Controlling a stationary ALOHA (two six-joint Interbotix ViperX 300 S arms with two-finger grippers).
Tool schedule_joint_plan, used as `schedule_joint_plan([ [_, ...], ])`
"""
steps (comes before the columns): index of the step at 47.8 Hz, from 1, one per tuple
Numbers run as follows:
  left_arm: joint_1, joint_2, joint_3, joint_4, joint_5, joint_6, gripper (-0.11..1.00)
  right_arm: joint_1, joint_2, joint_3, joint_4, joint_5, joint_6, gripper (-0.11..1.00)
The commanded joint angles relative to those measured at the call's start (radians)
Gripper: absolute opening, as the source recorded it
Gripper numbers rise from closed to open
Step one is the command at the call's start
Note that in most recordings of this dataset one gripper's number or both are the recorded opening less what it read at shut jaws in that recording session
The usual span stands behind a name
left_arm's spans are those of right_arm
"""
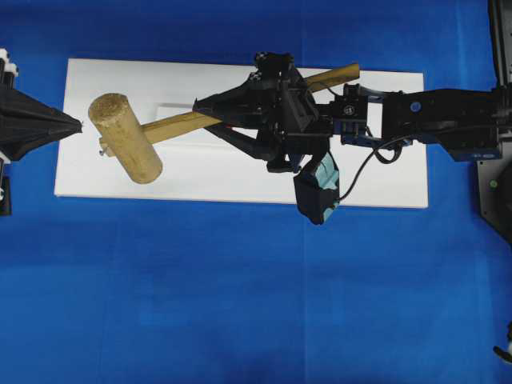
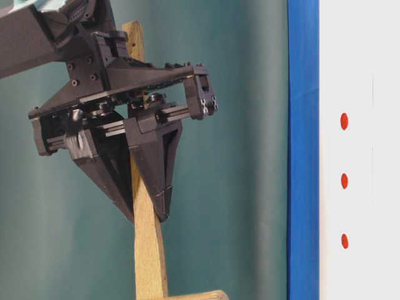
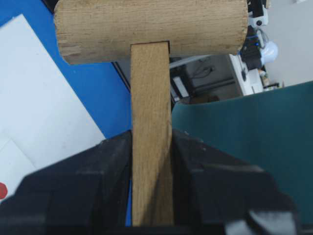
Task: Hit the mark with a hammer.
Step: 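Tilt the mallet head toward the left gripper with the right gripper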
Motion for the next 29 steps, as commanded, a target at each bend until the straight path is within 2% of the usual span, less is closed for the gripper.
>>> schedule_joint_plan([
  [1, 0.002, 0.006, -0.012, 0.0, -0.005, 0.0, 0.0, 0.002, -0.038, -0.026, 0.005, -0.023, 0.002, 0.09],
  [23, 0.011, 0.011, -0.011, -0.002, -0.005, -0.003, 0.01, 0.002, -0.038, -0.028, 0.005, -0.023, -0.002, 0.09],
  [26, 0.011, 0.012, -0.011, -0.002, -0.005, -0.015, 0.07, 0.002, -0.038, -0.028, 0.005, -0.021, -0.002, 0.09],
  [29, 0.011, 0.014, -0.011, -0.002, -0.005, -0.041, 0.23, 0.003, -0.038, -0.028, 0.005, -0.02, -0.002, 0.09],
])
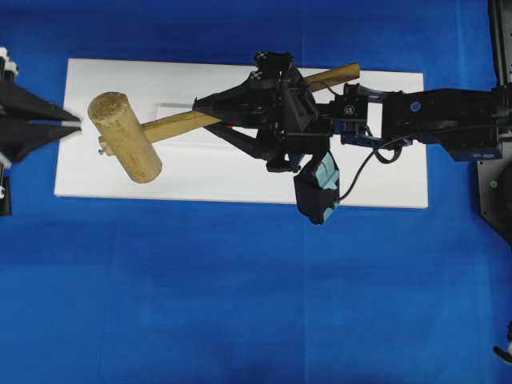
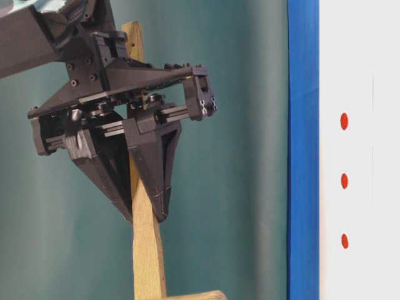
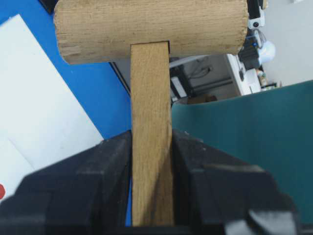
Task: Hit the mark with a hammer.
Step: 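Tilt the mallet head toward the left gripper with the right gripper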
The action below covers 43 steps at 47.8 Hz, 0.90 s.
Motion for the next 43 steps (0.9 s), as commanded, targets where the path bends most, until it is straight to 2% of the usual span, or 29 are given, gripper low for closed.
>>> schedule_joint_plan([
  [1, 0.003, 0.011, -0.011, -0.002, -0.005, -0.029, 0.29, 0.003, -0.038, -0.028, 0.005, -0.014, 0.003, 0.09],
  [8, 0.003, 0.015, -0.011, -0.002, 0.008, -0.11, 0.74, 0.003, -0.038, -0.029, 0.003, -0.014, 0.003, 0.09],
  [13, 0.003, 0.017, -0.011, -0.002, 0.037, -0.137, 0.92, 0.003, -0.038, -0.031, 0.005, -0.015, 0.003, 0.09],
  [23, 0.003, 0.041, -0.014, -0.002, 0.021, -0.158, 0.94, 0.003, -0.038, -0.032, 0.003, -0.018, 0.003, 0.09],
  [34, 0.008, 0.195, -0.051, -0.002, -0.123, -0.156, 0.94, 0.003, -0.038, -0.034, 0.005, -0.012, 0.002, 0.09],
  [43, 0.014, 0.291, -0.091, -0.002, -0.195, -0.156, 0.94, 0.003, -0.038, -0.034, 0.003, -0.011, 0.002, 0.09],
])
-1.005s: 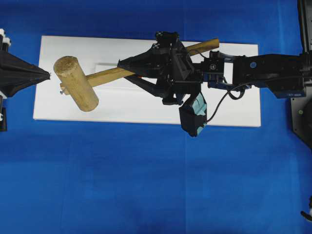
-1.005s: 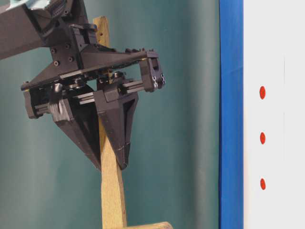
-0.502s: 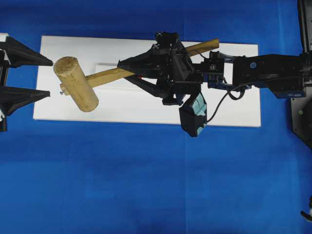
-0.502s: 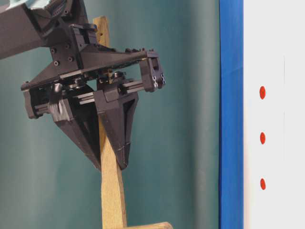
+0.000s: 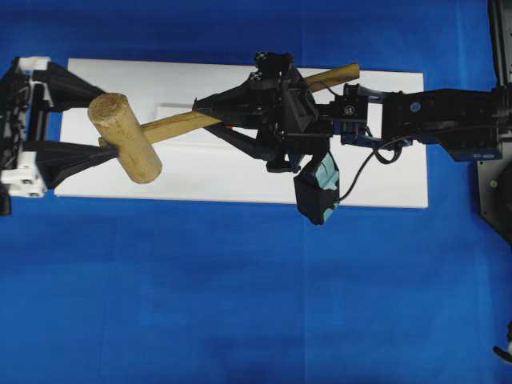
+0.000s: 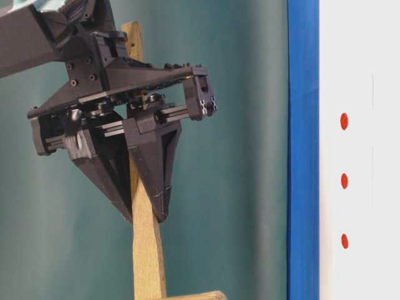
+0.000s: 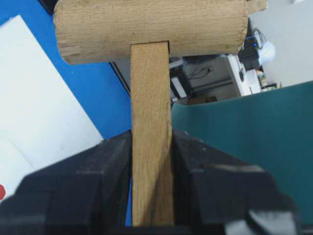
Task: Hit the mark with a hammer.
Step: 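Tilt the mallet head toward the left gripper with the right gripper, then close the left gripper around the mallet head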
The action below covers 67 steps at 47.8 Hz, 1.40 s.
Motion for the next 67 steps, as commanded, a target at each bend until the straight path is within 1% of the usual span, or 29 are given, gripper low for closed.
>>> schedule_joint_plan([
  [1, 0.003, 0.038, -0.038, -0.002, -0.041, 0.0, 0.94, 0.002, -0.038, -0.035, 0.003, -0.011, 0.003, 0.09],
  [9, 0.003, 0.107, -0.069, 0.0, -0.098, 0.0, 0.94, 0.002, -0.038, -0.035, 0.003, -0.008, 0.003, 0.09],
  [20, 0.005, 0.183, -0.109, 0.0, -0.1, 0.0, 0.94, 0.002, -0.038, -0.037, 0.003, -0.008, 0.003, 0.09],
  [29, 0.017, 0.189, -0.114, 0.0, -0.097, 0.002, 0.93, 0.002, -0.038, -0.037, 0.003, -0.008, 0.005, 0.09],
  [31, 0.017, 0.189, -0.114, 0.0, -0.094, 0.002, 0.9, 0.002, -0.038, -0.037, 0.003, -0.008, 0.005, 0.09],
  [33, 0.017, 0.189, -0.114, 0.0, -0.086, 0.002, 0.84, 0.002, -0.038, -0.037, 0.003, -0.008, 0.005, 0.09],
  [35, 0.017, 0.189, -0.112, 0.0, -0.077, 0.011, 0.75, 0.002, -0.038, -0.037, 0.003, -0.008, 0.005, 0.09],
  [40, 0.017, 0.181, -0.107, 0.005, -0.063, 0.023, 0.46, 0.002, -0.038, -0.04, 0.003, -0.008, 0.008, 0.09],
  [41, 0.017, 0.179, -0.107, 0.005, -0.063, 0.025, 0.43, 0.002, -0.04, -0.04, 0.003, -0.008, 0.008, 0.09],
  [50, 0.017, 0.175, -0.104, 0.005, -0.057, 0.029, 0.43, 0.002, -0.038, -0.041, 0.005, -0.006, 0.008, 0.09],
  [59, 0.017, 0.173, -0.104, 0.005, -0.051, 0.028, 0.43, -0.002, -0.038, -0.052, 0.005, 0.043, 0.008, 0.1],
  [65, 0.017, 0.17, -0.104, 0.005, -0.046, 0.025, 0.43, -0.003, -0.04, -0.055, 0.018, 0.069, 0.008, 0.1],
  [67, 0.017, 0.169, -0.103, 0.003, -0.044, 0.025, 0.43, -0.003, -0.04, -0.055, 0.023, 0.071, 0.008, 0.13],
])
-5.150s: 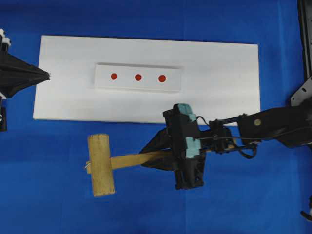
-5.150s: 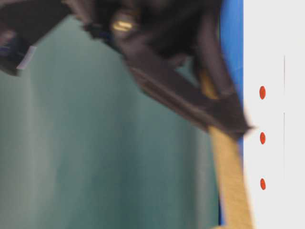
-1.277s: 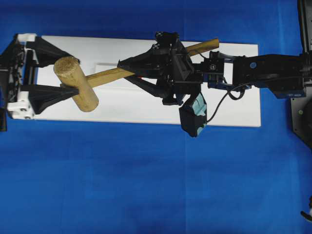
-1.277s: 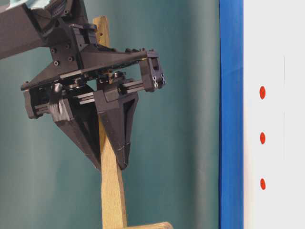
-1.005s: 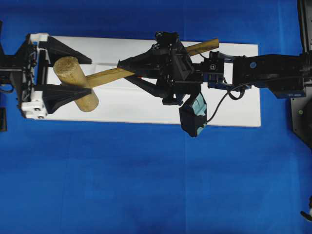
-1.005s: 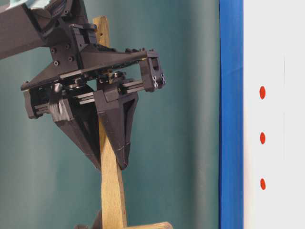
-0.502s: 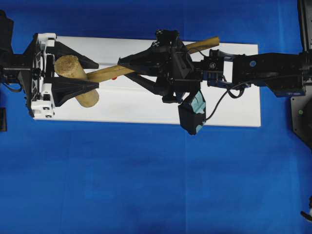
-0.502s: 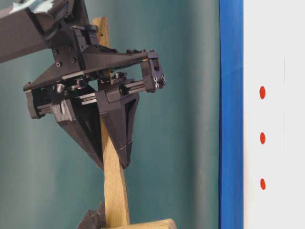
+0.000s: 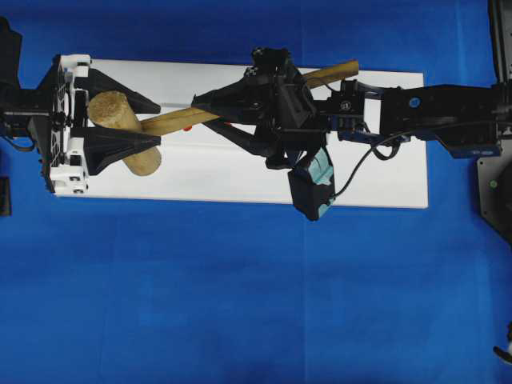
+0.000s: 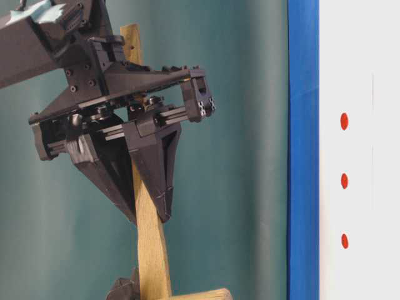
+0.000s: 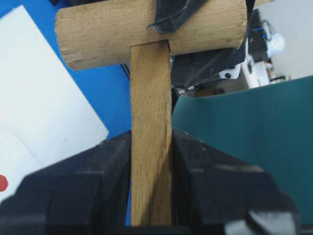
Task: Hit the mark with a hammer.
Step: 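Close the left gripper around the mallet head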
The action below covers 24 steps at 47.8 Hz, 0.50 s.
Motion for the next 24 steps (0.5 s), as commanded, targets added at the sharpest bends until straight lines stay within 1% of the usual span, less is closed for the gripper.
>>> schedule_joint_plan([
  [1, 0.005, -0.011, -0.011, 0.0, -0.002, 0.006, 0.43, 0.003, -0.04, -0.031, 0.014, 0.0, 0.006, 0.16],
  [4, 0.005, -0.012, -0.009, 0.0, 0.0, 0.006, 0.43, 0.003, -0.04, -0.031, 0.023, 0.0, 0.006, 0.3],
  [8, 0.005, -0.015, -0.008, 0.0, 0.0, 0.008, 0.43, 0.005, -0.043, -0.031, 0.025, 0.0, 0.006, 0.56],
  [12, 0.005, -0.017, -0.005, 0.002, 0.0, 0.009, 0.43, 0.011, -0.049, -0.021, 0.026, 0.0, 0.006, 0.8],
  [15, 0.005, -0.017, -0.005, 0.002, 0.0, 0.011, 0.43, 0.018, -0.055, -0.018, 0.026, 0.002, 0.006, 0.93],
  [16, 0.005, -0.017, -0.005, 0.0, 0.0, 0.011, 0.43, 0.02, -0.057, -0.017, 0.026, 0.005, 0.006, 0.96],
  [18, 0.005, -0.017, -0.005, 0.002, 0.0, 0.012, 0.43, 0.023, -0.06, -0.012, 0.026, 0.009, 0.006, 0.98],
  [24, 0.005, -0.017, -0.005, 0.002, 0.0, 0.015, 0.43, 0.029, -0.067, -0.015, 0.044, 0.046, 0.015, 0.97],
])
